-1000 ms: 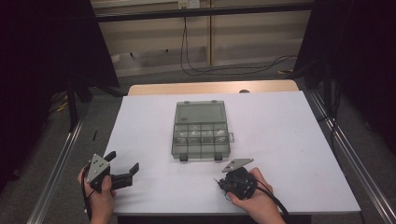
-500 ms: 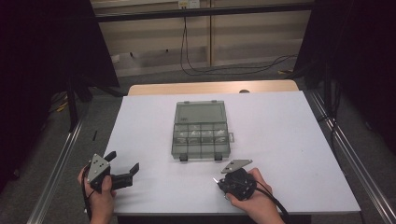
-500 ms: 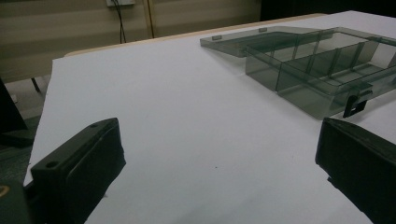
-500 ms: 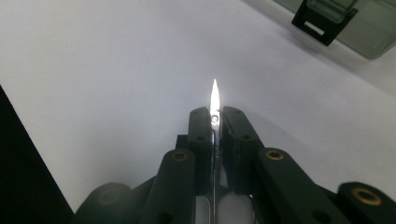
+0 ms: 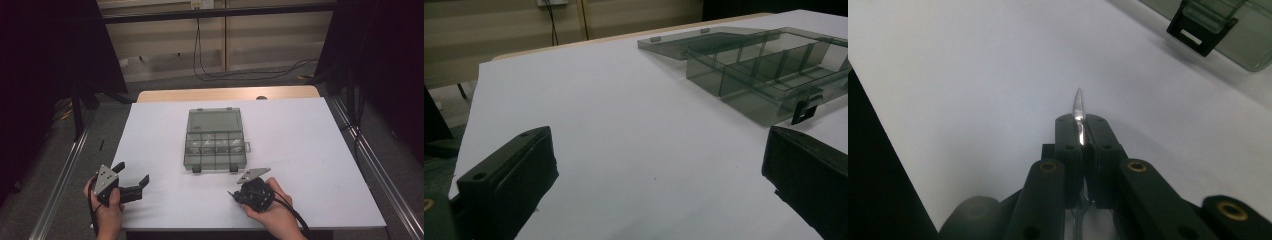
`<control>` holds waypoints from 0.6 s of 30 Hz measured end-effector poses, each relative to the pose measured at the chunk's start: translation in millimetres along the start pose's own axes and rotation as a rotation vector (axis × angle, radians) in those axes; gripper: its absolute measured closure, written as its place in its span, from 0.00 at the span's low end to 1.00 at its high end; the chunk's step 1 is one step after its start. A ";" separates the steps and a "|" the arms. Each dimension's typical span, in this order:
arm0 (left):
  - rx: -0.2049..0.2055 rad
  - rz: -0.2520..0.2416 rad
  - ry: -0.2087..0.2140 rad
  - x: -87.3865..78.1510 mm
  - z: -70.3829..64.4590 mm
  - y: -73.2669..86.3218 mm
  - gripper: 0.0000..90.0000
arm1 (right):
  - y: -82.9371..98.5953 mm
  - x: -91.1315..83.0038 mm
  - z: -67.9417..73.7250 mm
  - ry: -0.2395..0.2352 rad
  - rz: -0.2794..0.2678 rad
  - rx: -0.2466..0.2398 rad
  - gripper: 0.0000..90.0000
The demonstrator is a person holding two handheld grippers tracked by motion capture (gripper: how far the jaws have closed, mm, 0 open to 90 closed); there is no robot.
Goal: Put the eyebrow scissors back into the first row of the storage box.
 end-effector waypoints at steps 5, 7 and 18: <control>0.002 0.002 -0.001 -0.2 0.2 0.3 0.01 | -2.9 -3.6 -1.9 0.001 0.013 -0.003 0.98; 0.002 0.004 -0.002 -0.1 -0.2 0.4 0.01 | -2.9 -2.0 -2.8 0.004 0.022 0.000 0.98; -0.003 0.004 0.004 -0.3 -0.8 0.7 0.01 | -1.8 -0.1 -9.4 0.020 0.065 0.016 1.00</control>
Point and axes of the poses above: each handheld gripper's, and its own axes: x roughly forward along the jaws, y roughly out of its underside, z roughly to its left, the point moved 10 cm from there along x, roughly forward along the jaws, and after that the axes turned 9 degrees about z, right-handed, at the moved point
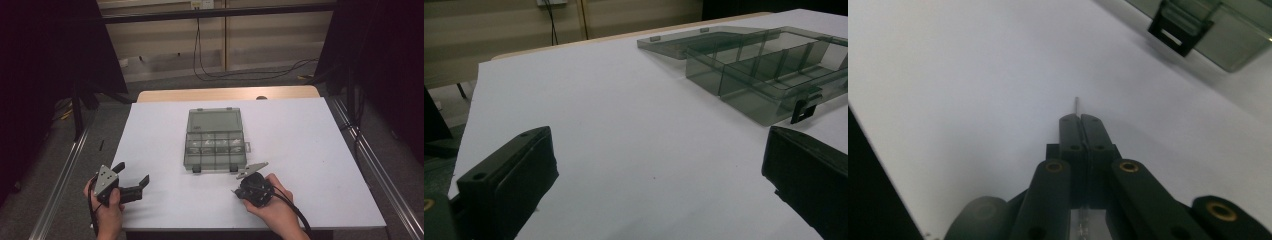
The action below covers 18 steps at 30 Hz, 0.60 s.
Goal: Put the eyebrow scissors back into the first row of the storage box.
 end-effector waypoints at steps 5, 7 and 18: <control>-0.004 -0.003 -0.003 0.2 0.5 -0.4 0.01 | -0.2 -0.3 -1.0 -0.026 -0.010 -0.002 1.00; -0.005 -0.002 -0.003 -0.3 1.2 0.1 0.01 | -1.3 -1.2 -1.8 -0.036 -0.028 -0.010 1.00; -0.023 -0.025 -0.006 -1.1 0.7 -1.3 0.01 | -6.9 -7.8 -6.4 -0.054 -0.062 -0.019 1.00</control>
Point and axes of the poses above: each handheld gripper's, and its own axes: x roughly forward along the jaws, y roughly out of its underside, z roughly to its left, the point moved 10 cm from there along x, roughly forward along the jaws, and after that the axes turned 9 degrees about z, right-handed, at the moved point
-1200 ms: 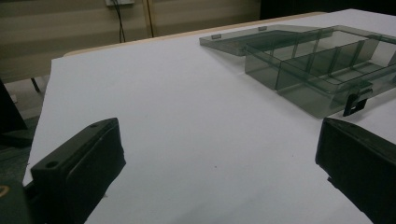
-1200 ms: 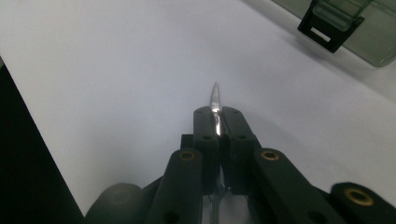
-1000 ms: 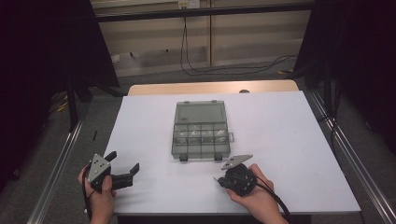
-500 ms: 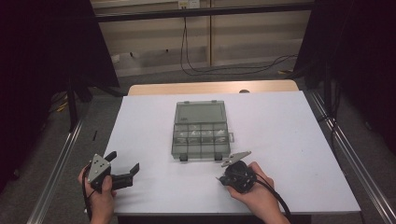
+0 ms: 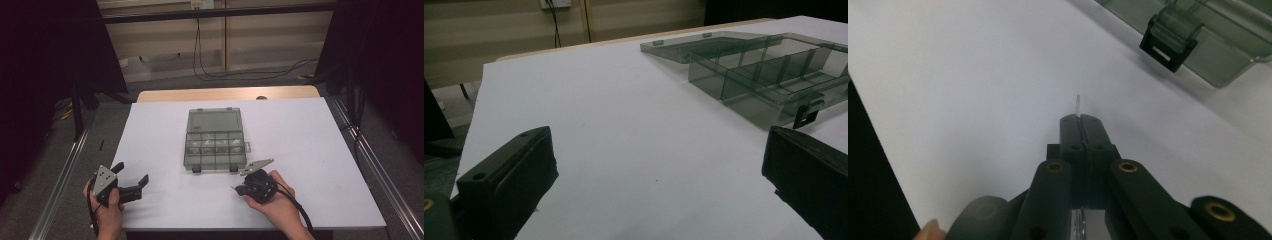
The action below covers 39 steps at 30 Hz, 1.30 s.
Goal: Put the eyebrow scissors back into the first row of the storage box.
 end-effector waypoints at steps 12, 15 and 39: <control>0.008 -0.004 0.003 -1.3 -0.2 -0.2 0.01 | -24.0 -13.7 -7.6 -0.028 -0.054 -0.035 1.00; 0.009 -0.003 0.003 -1.3 -0.2 0.0 0.01 | -30.1 -15.8 -10.4 -0.030 -0.063 -0.034 1.00; 0.012 -0.002 0.003 -1.2 -0.9 0.0 0.01 | -70.1 -30.5 -36.4 -0.039 -0.130 -0.033 1.00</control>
Point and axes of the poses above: each handheld gripper's, and its own axes: x roughly forward along the jaws, y roughly out of its underside, z roughly to its left, the point moved 10 cm from there along x, roughly forward along the jaws, and after that the axes turned 9 degrees about z, right-handed, at the moved point
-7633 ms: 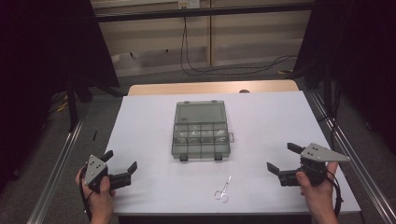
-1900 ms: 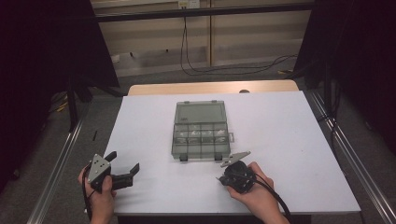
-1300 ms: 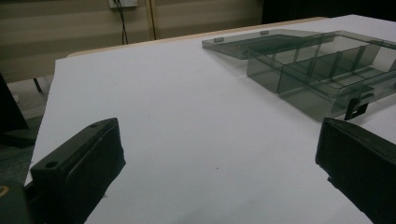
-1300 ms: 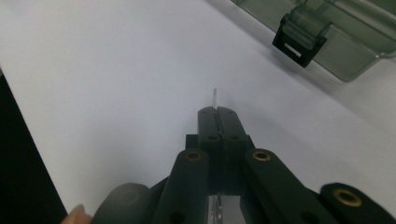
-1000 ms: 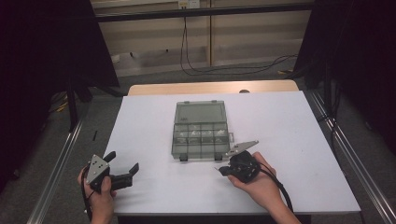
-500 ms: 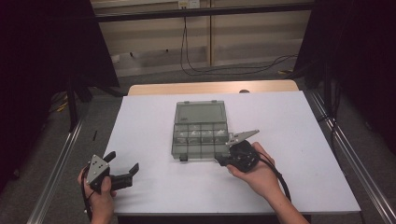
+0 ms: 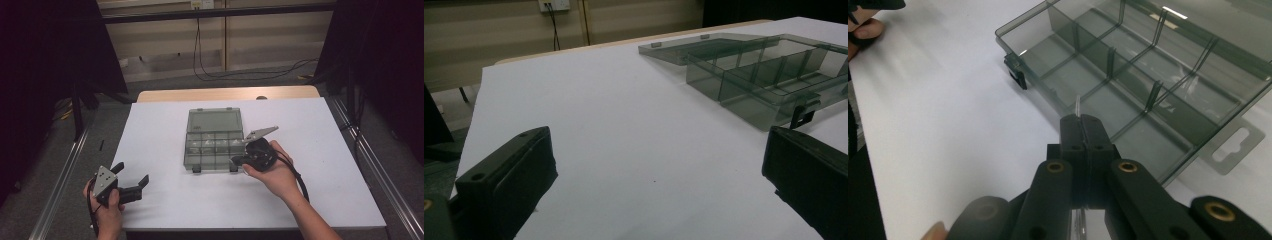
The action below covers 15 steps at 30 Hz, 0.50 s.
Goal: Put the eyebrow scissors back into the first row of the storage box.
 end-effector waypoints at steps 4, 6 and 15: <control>0.000 -0.001 0.002 0.0 -0.1 0.0 0.01 | -6.8 -0.2 -4.1 0.002 -0.002 0.002 1.00; 0.000 0.000 0.002 0.1 -0.3 0.0 0.01 | -12.4 0.1 -6.5 -0.002 -0.003 -0.015 1.00; 0.004 -0.001 0.005 -0.1 0.4 -0.2 0.01 | -22.7 7.1 -15.5 0.001 0.007 -0.011 1.00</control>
Point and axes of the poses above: each handheld gripper's, and its own axes: x roughly forward along the jaws, y roughly out of its underside, z roughly to its left, the point moved 10 cm from there along x, roughly forward along the jaws, and after that the axes turned 9 degrees about z, right-handed, at the moved point
